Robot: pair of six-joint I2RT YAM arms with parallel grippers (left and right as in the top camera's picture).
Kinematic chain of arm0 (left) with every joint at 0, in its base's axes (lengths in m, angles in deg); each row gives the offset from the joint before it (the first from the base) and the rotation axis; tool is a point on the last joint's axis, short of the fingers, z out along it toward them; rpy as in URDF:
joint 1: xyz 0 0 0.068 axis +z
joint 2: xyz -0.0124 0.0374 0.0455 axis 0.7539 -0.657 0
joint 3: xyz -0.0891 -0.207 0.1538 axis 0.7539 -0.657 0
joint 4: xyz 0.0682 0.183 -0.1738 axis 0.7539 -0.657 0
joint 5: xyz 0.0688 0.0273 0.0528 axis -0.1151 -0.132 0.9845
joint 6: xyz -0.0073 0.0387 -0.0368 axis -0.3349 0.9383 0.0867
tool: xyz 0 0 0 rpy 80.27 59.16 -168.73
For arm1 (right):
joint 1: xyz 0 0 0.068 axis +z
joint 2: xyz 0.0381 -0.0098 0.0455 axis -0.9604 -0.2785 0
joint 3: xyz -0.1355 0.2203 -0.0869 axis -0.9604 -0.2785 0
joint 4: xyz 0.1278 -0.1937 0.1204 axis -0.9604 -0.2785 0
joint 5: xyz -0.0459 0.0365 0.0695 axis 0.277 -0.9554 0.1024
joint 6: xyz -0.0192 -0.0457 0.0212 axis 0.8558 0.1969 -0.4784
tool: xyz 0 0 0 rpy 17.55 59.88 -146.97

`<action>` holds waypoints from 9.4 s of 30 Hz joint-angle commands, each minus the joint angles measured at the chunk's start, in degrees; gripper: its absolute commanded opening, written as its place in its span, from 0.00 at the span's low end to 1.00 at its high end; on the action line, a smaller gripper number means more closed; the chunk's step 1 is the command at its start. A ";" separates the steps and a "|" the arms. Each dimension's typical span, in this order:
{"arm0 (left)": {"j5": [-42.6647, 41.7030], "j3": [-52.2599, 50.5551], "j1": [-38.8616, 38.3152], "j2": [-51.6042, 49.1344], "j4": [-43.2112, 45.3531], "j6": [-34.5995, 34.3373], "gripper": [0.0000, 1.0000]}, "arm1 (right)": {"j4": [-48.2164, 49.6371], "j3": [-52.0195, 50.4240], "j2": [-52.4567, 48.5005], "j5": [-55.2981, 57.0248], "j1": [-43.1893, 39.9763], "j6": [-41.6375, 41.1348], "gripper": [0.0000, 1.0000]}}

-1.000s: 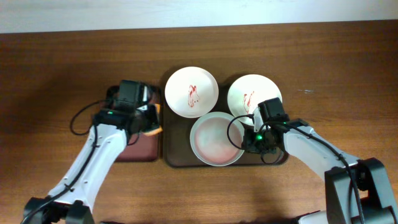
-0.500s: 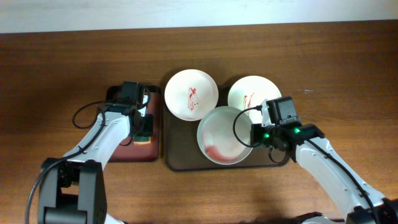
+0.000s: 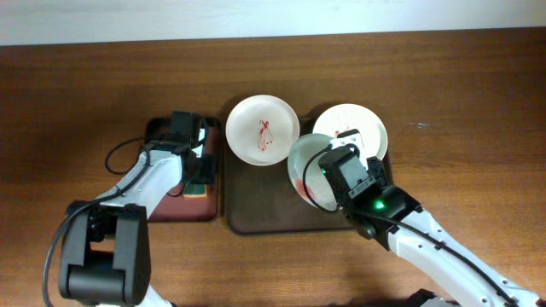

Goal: Clean dirty plates on tray and stack at the side
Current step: 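Lift the cleaned front plate with the right gripper and place it right, then grasp the pink plate rim with the right gripper and pull it forward, then lift the sponge with the left gripper and bring it toward the pink plate, then scrub the pink plate with the sponge while right gripper holds it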

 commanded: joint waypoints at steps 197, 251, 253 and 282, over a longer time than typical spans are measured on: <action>-10.84 5.73 -2.97 1.16 -21.16 -4.85 0.00 | -28.11 33.24 -45.66 -50.16 -13.18 2.08 0.04; -59.21 0.48 -15.69 -14.36 -0.24 -8.44 0.00 | -26.62 33.24 -45.66 -50.16 -13.18 2.05 0.04; -50.18 0.48 -15.26 -14.36 0.31 -13.27 0.00 | -26.80 33.24 -45.66 -50.16 -13.18 2.05 0.04; -16.52 9.05 -9.40 10.29 -10.84 -6.43 0.00 | -27.96 33.24 -45.66 -50.16 -13.18 2.05 0.04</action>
